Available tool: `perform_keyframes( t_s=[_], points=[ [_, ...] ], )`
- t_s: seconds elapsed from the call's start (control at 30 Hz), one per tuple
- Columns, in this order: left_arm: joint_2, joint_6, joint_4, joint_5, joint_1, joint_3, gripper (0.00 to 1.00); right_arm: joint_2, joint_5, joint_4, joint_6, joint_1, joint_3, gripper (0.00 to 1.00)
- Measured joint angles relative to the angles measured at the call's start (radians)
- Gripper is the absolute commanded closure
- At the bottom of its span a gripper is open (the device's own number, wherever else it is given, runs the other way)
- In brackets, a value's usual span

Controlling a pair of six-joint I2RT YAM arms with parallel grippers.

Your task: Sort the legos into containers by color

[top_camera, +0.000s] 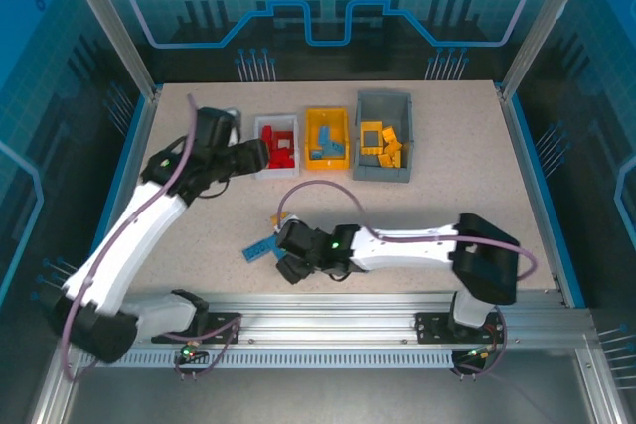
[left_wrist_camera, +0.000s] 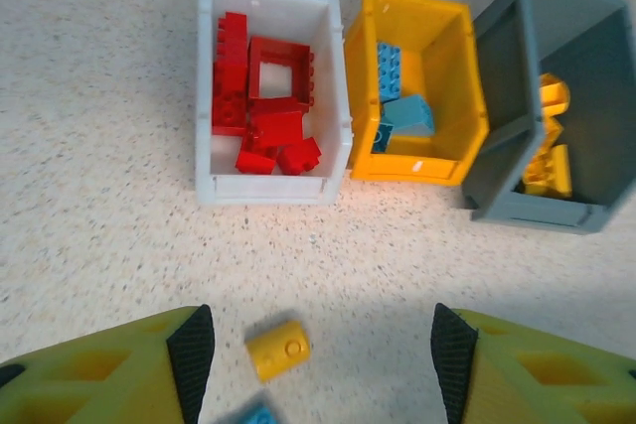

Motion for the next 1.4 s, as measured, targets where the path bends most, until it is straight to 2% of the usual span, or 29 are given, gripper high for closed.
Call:
perform_keyframes(
  t_s=[0.17,0.33,0.53,0.73,0.9,1.07,1.13,1.23,1.3,1.4],
  points=[
    [-0.267,-0.027,-0.125,0.006,0.0,-0.036,0.36,0.157,-0.001,-0.012,0.025,0.004,0.124,0.21],
    [-0.452,-0.073,-0.239,0.053,0.0,-0.122,0.35,0.253,-0.004,-0.025,0.05,-0.007,0.202,0.33],
    [-0.543,-0.153,-0.359,0.112,0.0,-0.178,0.36,0.309,-0.005,-0.038,0.058,-0.039,0.239,0.51],
    [-0.588,-0.216,-0.495,0.124,0.0,-0.198,0.36,0.316,-0.003,-0.042,0.064,-0.043,0.254,0.66],
    [-0.596,-0.235,-0.506,0.169,0.0,-0.211,0.36,0.264,0.027,-0.048,0.069,-0.044,0.204,0.7],
    [-0.549,-0.237,-0.426,0.261,0.0,-0.245,0.35,0.042,0.058,-0.084,0.069,-0.077,0.107,0.69],
    [-0.497,-0.243,-0.369,0.297,0.0,-0.255,0.35,-0.069,0.057,-0.1,0.069,-0.138,0.095,0.69],
    [-0.412,-0.259,-0.272,0.341,0.0,-0.266,0.36,-0.132,0.055,-0.117,0.063,-0.274,0.138,0.69],
    [-0.362,-0.262,-0.202,0.362,-0.001,-0.266,0.36,-0.098,0.055,-0.135,0.053,-0.361,0.207,0.69],
    [-0.285,-0.27,-0.097,0.381,-0.007,-0.265,0.36,0.035,0.055,-0.182,0.043,-0.466,0.374,0.69]
  ],
)
